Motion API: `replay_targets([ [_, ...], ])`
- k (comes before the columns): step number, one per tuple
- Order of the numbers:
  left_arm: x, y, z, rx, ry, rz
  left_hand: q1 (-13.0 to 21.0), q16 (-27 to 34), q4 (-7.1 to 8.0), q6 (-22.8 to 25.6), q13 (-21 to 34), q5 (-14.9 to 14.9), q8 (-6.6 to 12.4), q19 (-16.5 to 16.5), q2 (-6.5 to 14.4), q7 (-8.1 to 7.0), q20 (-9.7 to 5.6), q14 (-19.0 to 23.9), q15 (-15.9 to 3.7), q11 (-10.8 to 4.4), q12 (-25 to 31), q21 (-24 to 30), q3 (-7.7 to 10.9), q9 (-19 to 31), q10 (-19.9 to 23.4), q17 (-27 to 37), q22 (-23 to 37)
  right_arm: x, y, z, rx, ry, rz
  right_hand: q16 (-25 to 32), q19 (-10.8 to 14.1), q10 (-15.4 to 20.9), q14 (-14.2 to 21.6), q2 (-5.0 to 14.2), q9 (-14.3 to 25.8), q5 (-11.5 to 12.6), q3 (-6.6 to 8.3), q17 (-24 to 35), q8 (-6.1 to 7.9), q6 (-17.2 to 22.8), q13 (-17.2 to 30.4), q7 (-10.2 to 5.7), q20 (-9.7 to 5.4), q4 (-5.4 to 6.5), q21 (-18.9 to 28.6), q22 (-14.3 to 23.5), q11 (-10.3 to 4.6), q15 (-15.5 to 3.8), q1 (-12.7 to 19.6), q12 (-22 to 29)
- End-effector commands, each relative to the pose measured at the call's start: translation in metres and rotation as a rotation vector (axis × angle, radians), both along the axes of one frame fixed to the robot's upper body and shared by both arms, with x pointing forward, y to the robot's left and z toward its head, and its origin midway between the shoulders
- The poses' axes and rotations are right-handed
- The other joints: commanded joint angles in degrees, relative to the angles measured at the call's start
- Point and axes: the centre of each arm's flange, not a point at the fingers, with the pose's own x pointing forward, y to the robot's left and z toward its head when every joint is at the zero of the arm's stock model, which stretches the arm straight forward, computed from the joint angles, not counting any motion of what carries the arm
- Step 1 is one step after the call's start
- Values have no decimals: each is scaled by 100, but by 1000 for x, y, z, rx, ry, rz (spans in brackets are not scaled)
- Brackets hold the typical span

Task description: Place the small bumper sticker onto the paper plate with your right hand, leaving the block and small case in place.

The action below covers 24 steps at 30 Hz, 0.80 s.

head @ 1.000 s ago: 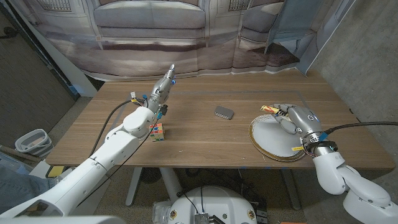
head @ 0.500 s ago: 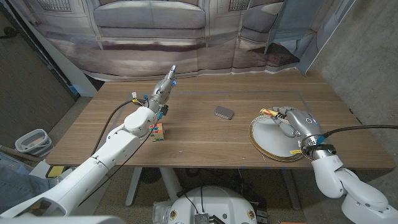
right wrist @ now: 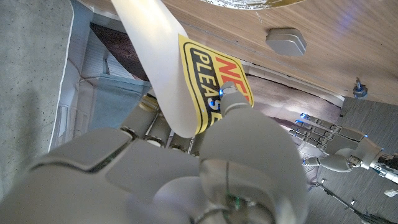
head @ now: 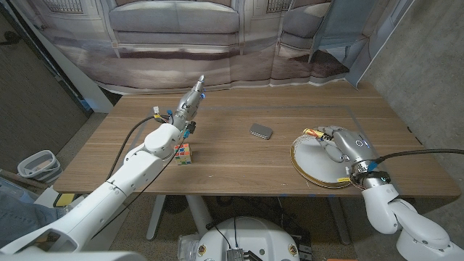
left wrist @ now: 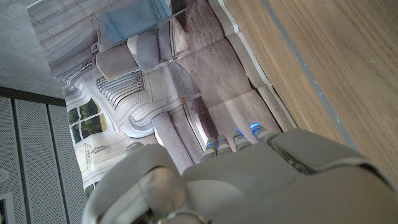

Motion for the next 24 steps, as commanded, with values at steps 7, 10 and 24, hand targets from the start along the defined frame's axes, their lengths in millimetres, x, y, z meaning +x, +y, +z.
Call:
replay_targets([
  [7, 2, 0, 1, 4, 7, 4, 88, -22, -11, -40, 22, -18, 14, -947, -5, 9, -26, -489, -23, -5, 2, -31, -50, 29, -406, 31, 21, 3, -1, -13, 8, -4, -10, -16, -9, 37, 45, -9, 12, -13, 31, 6, -40, 29, 12, -5, -336, 9, -44, 16, -20, -631, -24, -31],
  [10, 1, -1, 1, 3, 6, 1, 89, -21, -11, -39, 22, -18, 15, -948, -4, 10, -27, -488, -27, -3, 2, -31, -51, 29, -408, 31, 21, 2, -1, -16, 9, -6, -14, -16, -6, 41, 48, -5, 13, -11, 37, 6, -39, 40, 13, -7, -347, 7, -44, 16, -6, -627, -18, -33],
  [24, 0, -7, -3, 10, 14, -3, 99, -21, -9, -36, 23, -21, 21, -951, 1, 6, -24, -495, -24, -25, 2, -31, -57, 30, -414, 32, 22, 3, -5, -31, 21, 30, -42, -38, -35, -43, 3, -46, 12, -20, 15, 4, -76, -16, 16, 21, -320, 31, -63, 17, 52, -586, -78, -86],
])
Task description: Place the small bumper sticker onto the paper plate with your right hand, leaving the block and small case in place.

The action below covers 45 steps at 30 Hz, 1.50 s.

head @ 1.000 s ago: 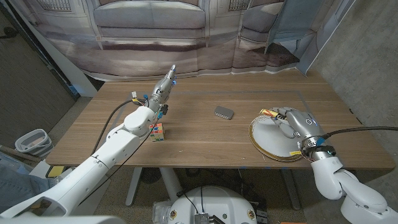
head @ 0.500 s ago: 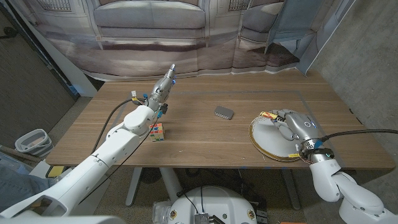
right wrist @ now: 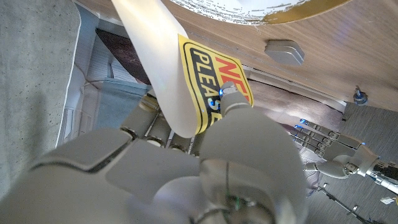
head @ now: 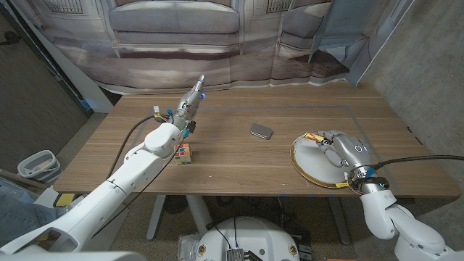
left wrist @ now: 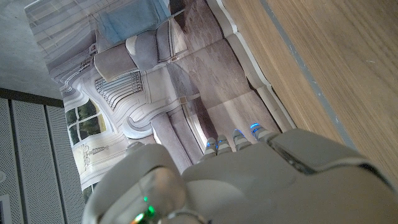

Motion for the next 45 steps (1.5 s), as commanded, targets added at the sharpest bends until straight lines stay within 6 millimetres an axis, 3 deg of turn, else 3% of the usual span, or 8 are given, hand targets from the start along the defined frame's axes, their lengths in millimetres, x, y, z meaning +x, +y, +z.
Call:
replay_targets([
  [1, -1, -6, -4, 8, 9, -6, 77, -21, 15, -33, 23, 1, 22, -951, -22, 10, -24, -494, -25, -21, 2, -31, -33, 30, -415, 31, 22, 1, -3, -14, 11, 32, -20, -22, -42, -46, -15, -60, 12, -23, 3, 4, -40, -32, 17, 22, -315, 41, -22, 16, 60, -594, -100, -54],
  [26, -5, -9, -5, 16, 13, -1, 88, -16, 20, -30, 24, -3, 27, -967, -17, 3, -7, -493, -14, -4, 6, -34, -44, 31, -416, 32, 23, 1, -5, -15, 16, 61, -24, -52, -113, -171, -140, -223, 14, -24, -131, 1, -99, -212, 27, 26, -199, 121, -63, 10, 117, -516, -337, -125],
  [27, -4, -9, -5, 14, 13, -4, 88, -17, 20, -31, 24, -3, 27, -973, -17, 5, -4, -494, -20, -5, 6, -36, -45, 31, -416, 32, 23, 1, -5, -15, 16, 62, -26, -52, -119, -187, -146, -246, 14, -22, -150, 0, -98, -219, 28, 30, -189, 130, -68, 9, 62, -510, -369, -133],
  [45, 0, -7, -6, 5, 12, -8, 95, -17, 25, -32, 24, -6, 28, -976, -15, 8, 3, -504, -15, 5, 4, -35, -54, 31, -432, 33, 24, 1, -4, -9, 22, 73, -41, -57, -168, -268, -233, -459, 12, -15, -338, -2, -111, -309, 38, 70, -114, 232, -97, 4, 159, -436, -684, -174],
])
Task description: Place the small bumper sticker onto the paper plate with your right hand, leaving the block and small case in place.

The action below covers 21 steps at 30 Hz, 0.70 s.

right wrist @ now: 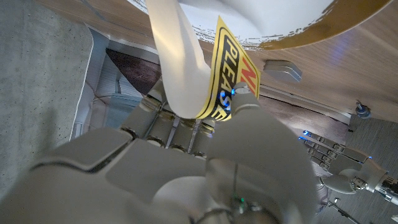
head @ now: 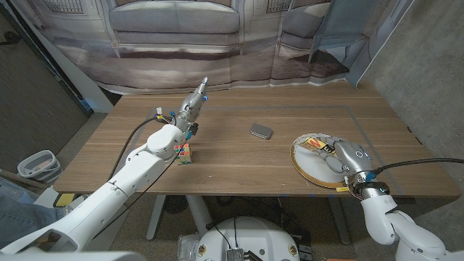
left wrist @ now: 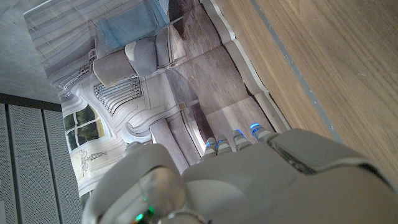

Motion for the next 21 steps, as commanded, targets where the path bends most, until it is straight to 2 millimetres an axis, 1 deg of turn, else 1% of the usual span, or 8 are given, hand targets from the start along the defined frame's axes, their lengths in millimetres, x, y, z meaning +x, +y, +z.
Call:
replay_targets([
  [1, 2, 1, -1, -10, -3, -5, 66, -16, 0, -30, 24, -6, 29, -973, 15, 6, 2, -502, -15, 6, 6, -33, -30, 31, -428, 34, 24, 0, 0, 5, 4, 7, -9, -12, -13, -40, -39, -48, 12, 7, -59, -3, -20, -42, 10, 9, -139, 28, -18, 3, 13, -445, -126, -24],
  [7, 3, 1, -2, -7, -3, -6, 68, -18, 2, -32, 24, -7, 29, -976, 17, 5, 4, -509, -5, 13, 4, -34, -32, 31, -435, 34, 24, 1, 1, 5, -1, 22, -15, -10, -22, -46, -56, -114, 11, 12, -123, -2, -23, -67, 13, 21, -109, 67, -23, 3, 26, -435, -238, -27],
  [11, 4, 1, -2, -9, -3, -7, 70, -16, 2, -26, 24, -7, 31, -979, 18, 8, 8, -506, -6, 13, 5, -34, -33, 31, -435, 34, 24, 1, 0, 6, -3, 32, -25, -15, -57, -94, -92, -167, 11, 22, -177, -2, -34, -115, 16, 41, -58, 102, -39, 1, 34, -414, -336, -46],
  [14, 5, 1, -2, -11, -2, -11, 72, -16, 3, -26, 24, -7, 32, -980, 19, 10, 9, -507, -5, -9, 4, -34, -34, 31, -439, 34, 24, 0, 0, 7, -3, 36, -29, -19, -70, -124, -114, -196, 11, 31, -205, -4, -32, -126, 18, 42, -34, 118, -45, 1, 23, -365, -386, -58],
  [17, 6, 2, -2, -11, -2, -11, 73, -17, 4, -24, 24, -8, 33, -982, 20, 13, 12, -511, -6, 0, 3, -34, -35, 31, -443, 34, 24, 1, 0, 8, -2, 41, -37, -22, -107, -137, -135, -212, 11, 43, -223, -5, -37, -155, 20, 39, -18, 130, -60, 0, 45, -374, -422, -62],
  [21, 6, 3, -1, -11, -1, -9, 74, -17, 4, -25, 24, -8, 32, -981, 20, 13, 12, -512, -6, 9, 5, -34, -35, 31, -440, 34, 24, 1, 0, 9, -3, 49, -44, -28, -133, -177, -169, -243, 12, 57, -254, -6, -45, -201, 22, 57, 16, 149, -69, -1, 67, -329, -479, -76],
])
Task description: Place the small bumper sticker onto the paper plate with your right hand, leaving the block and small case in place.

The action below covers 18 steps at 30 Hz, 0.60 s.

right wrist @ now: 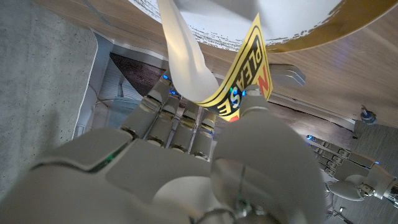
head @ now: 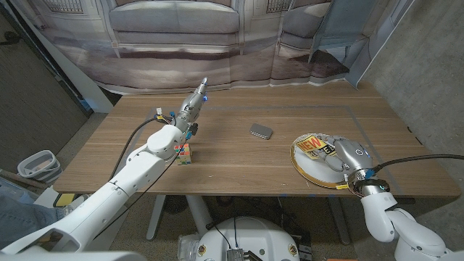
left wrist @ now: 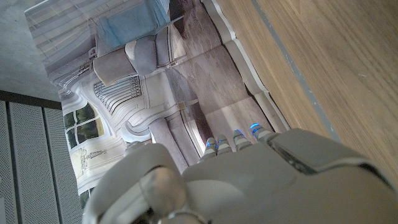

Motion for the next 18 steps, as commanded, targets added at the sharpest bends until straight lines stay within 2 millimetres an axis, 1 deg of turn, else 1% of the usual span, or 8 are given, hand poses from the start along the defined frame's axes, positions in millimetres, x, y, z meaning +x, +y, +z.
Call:
replay_targets([
  [1, 2, 1, 0, -1, 0, 0, 51, -17, 5, -24, 24, -8, 33, -981, -3, 14, 12, -512, -8, 11, 4, -33, -36, 31, -441, 34, 24, 1, -1, 4, -4, 20, -19, -31, -57, -51, -48, -7, 12, 37, -40, -7, -6, -65, 24, 15, 19, 13, -16, -1, 34, -357, -97, -13],
  [12, 3, 4, -1, -10, 2, 2, 55, -17, 6, 3, 24, -9, 43, -982, -1, 12, 12, -519, -13, 5, 7, -32, -38, 31, -439, 34, 24, 4, -2, 6, -5, 35, -39, -60, -175, -168, -200, -81, 14, 85, -115, -16, -23, -209, 30, 70, 107, 53, -53, -3, 57, -287, -231, -52],
  [15, 2, 5, -2, -7, 0, 1, 56, -13, 7, 10, 24, -10, 45, -981, 0, 16, 12, -509, -4, 10, 9, -32, -39, 31, -435, 34, 24, 4, -2, 6, -5, 42, -43, -61, -205, -196, -226, -97, 15, 96, -133, -18, -33, -262, 31, 71, 133, 63, -61, -3, 85, -275, -263, -60],
  [17, 2, 5, -2, -9, 0, 1, 57, -14, 7, 11, 24, -10, 45, -981, 0, 14, 11, -512, -8, 10, 9, -32, -40, 31, -436, 34, 24, 4, -2, 7, -3, 44, -45, -63, -227, -233, -257, -127, 15, 107, -162, -20, -34, -297, 33, 90, 153, 78, -65, -4, 58, -251, -311, -71],
  [18, 2, 6, -2, -11, 0, 3, 57, -18, 8, 13, 24, -10, 46, -981, 0, 16, 11, -522, -7, 9, 8, -31, -40, 31, -437, 34, 24, 4, -2, 7, -3, 46, -45, -66, -238, -249, -280, -143, 15, 114, -179, -21, -29, -304, 34, 95, 161, 88, -66, -4, 87, -219, -340, -75],
])
